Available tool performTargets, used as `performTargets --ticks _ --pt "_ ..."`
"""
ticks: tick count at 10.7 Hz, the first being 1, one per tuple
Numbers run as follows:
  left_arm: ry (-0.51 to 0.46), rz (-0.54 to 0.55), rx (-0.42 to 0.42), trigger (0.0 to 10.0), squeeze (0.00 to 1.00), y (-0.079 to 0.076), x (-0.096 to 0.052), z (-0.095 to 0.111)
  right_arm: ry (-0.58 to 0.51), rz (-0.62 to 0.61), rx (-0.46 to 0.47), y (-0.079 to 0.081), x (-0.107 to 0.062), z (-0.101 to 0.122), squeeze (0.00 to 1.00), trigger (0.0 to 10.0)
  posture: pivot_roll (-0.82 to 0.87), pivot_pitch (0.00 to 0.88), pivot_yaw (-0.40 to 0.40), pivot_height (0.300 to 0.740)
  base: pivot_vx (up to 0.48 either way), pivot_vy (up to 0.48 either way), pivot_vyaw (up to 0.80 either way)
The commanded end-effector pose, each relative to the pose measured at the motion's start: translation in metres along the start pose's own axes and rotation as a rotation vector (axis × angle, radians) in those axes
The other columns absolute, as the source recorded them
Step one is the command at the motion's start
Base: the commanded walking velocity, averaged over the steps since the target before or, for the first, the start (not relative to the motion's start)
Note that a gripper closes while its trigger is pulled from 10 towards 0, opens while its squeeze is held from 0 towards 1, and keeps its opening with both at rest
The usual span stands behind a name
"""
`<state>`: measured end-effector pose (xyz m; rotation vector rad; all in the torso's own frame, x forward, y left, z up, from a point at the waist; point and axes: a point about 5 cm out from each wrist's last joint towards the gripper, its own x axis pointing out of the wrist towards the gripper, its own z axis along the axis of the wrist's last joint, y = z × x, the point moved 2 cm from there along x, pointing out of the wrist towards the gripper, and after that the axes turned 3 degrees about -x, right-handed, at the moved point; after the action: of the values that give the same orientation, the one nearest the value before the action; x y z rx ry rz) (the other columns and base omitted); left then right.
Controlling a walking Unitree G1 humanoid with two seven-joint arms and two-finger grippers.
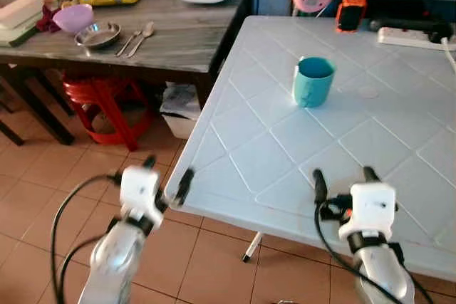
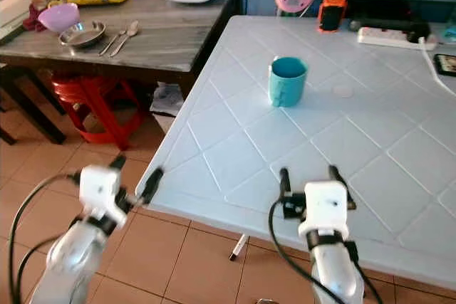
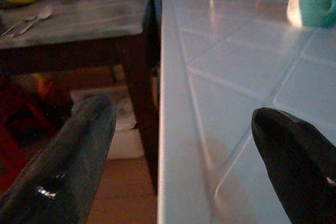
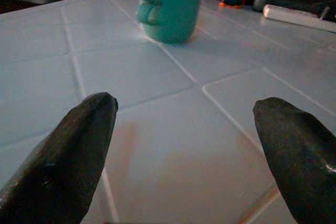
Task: Setting the table
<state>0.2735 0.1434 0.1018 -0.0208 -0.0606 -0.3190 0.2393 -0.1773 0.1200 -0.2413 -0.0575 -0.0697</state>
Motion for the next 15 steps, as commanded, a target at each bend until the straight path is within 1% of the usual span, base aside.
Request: performTargets --ticks 1,2,3,4,5,7,8,9,10,12,13,14,15 --pt "0.001 -0.014 -0.011 10.0 0.0 -0.002 0.001 0.002 -0.012 -0.009 0.005 -0.001 -0.001 0.006 0.0 10.0 -0.23 0.14 0.1 0.74 0.0 0.0 0.0" --pt "-0.004 -0.028 -0.031 10.0 0.0 -0.009 0.005 0.003 -0.016 -0.007 0.005 -0.001 0.0 0.009 0.0 10.0 -0.24 0.146 0.094 0.74 0.0 0.0 0.0" --pt "-0.016 -0.062 -0.047 10.0 0.0 -0.02 0.011 0.006 -0.022 -0.012 0.014 -0.004 0.004 0.013 0.0 10.0 -0.26 0.149 0.088 0.74 0.0 0.0 0.0" --pt "-0.024 -0.077 -0.061 10.0 0.0 -0.025 0.015 0.009 -0.039 -0.016 0.02 -0.005 0.011 0.02 0.0 10.0 -0.26 0.16 0.087 0.74 0.0 0.0 0.0" --pt "-0.02 -0.092 -0.072 10.0 0.0 -0.029 0.018 0.009 -0.054 -0.011 0.015 -0.002 0.018 0.024 0.0 10.0 -0.27 0.176 0.096 0.74 0.0 0.0 0.0" --pt "-0.003 -0.11 -0.076 10.0 0.0 -0.032 0.02 0.007 -0.07 0.001 0.014 0.004 0.028 0.03 0.0 10.0 -0.27 0.179 0.102 0.74 0.0 0.0 0.0" --pt "-0.007 -0.097 -0.079 10.0 0.0 -0.031 0.023 0.007 -0.058 0.011 0.016 0.007 0.032 0.028 0.0 10.0 -0.26 0.164 0.077 0.74 0.0 0.0 0.0" --pt "-0.017 -0.071 -0.087 10.0 0.0 -0.034 0.027 0.008 -0.033 0.037 0.023 0.009 0.037 0.023 0.0 10.0 -0.25 0.146 0.035 0.74 0.0 0.0 0.0" --pt "-0.028 -0.046 -0.107 10.0 0.0 -0.038 0.028 0.007 -0.004 0.058 0.024 0.007 0.041 0.018 0.0 10.0 -0.24 0.135 -0.03 0.74 0.0 0.0 0.0" --pt "-0.04 -0.033 -0.129 10.0 0.0 -0.049 0.031 0.002 0.032 0.094 0.01 0.001 0.052 0.015 0.0 10.0 -0.24 0.112 -0.144 0.74 0.0 0.0 0.0" --pt "-0.042 -0.012 -0.131 10.0 0.0 -0.048 0.033 0.001 0.037 0.113 0.004 0.002 0.056 0.014 0.0 10.0 -0.23 0.109 -0.154 0.74 0.0 0.0 0.0" --pt "-0.06 -0.006 -0.133 10.0 0.0 -0.045 0.034 0.004 0.015 0.145 0.0 0.009 0.064 0.016 0.0 10.0 -0.21 0.093 -0.147 0.74 0.0 0.0 0.0" --pt "-0.063 -0.002 -0.126 10.0 0.0 -0.04 0.033 0.005 -0.01 0.153 0.009 0.016 0.067 0.02 0.0 10.0 -0.2 0.088 -0.098 0.74 0.0 0.0 0.0"
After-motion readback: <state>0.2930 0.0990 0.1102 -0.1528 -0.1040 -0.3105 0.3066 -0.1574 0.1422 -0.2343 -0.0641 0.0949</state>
